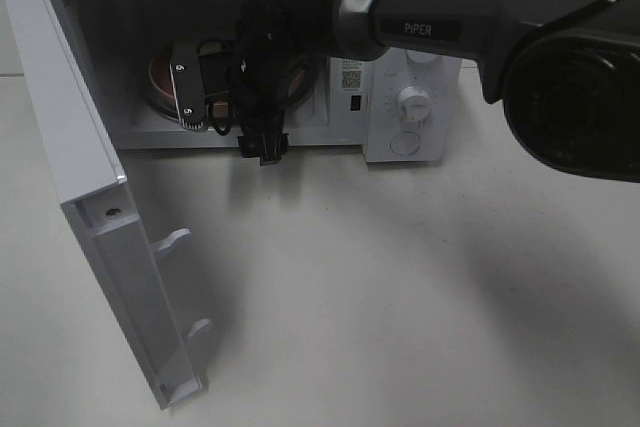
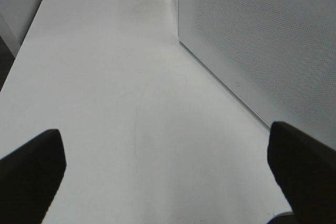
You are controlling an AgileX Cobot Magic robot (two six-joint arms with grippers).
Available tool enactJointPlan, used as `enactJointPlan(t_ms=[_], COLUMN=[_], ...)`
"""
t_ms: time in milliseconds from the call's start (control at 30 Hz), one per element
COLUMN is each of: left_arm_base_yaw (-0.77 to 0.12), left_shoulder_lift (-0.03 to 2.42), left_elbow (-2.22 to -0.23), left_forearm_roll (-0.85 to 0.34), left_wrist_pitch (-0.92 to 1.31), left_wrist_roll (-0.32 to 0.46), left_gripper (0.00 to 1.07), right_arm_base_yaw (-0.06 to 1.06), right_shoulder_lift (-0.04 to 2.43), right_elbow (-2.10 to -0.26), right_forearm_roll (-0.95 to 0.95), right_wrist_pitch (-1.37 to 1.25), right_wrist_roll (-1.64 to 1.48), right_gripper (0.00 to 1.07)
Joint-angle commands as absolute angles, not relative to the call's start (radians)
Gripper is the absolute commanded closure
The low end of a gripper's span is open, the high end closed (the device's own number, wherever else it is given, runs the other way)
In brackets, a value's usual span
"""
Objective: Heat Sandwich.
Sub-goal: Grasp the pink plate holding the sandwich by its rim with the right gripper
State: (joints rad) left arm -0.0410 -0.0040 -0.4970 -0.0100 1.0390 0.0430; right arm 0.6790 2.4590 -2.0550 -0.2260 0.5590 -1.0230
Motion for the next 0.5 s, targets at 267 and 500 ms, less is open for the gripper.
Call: enactJointPlan(t_ms=[267,500], left_arm_base_yaw=[-0.040,-0.040], left_shoulder_lift=[-0.026,-0.026], left_elbow=[-0.493,-0.493], left_forearm_roll=[0.018,0.022], left_wrist_pitch=[1.028,1.027], left_wrist_roll=[0.043,0.043], left_gripper=[0.03,0.03], right_arm_base_yaw=[0.661,0.655], right_shoulder_lift=[2.505,2.519], right_elbow=[-2.111,-2.111], right_forearm_roll=[-0.227,-0.223], right_wrist_pitch=[0.557,0.557], right_wrist_roll=[-1.024,-1.027], right_gripper=[0.18,0.22])
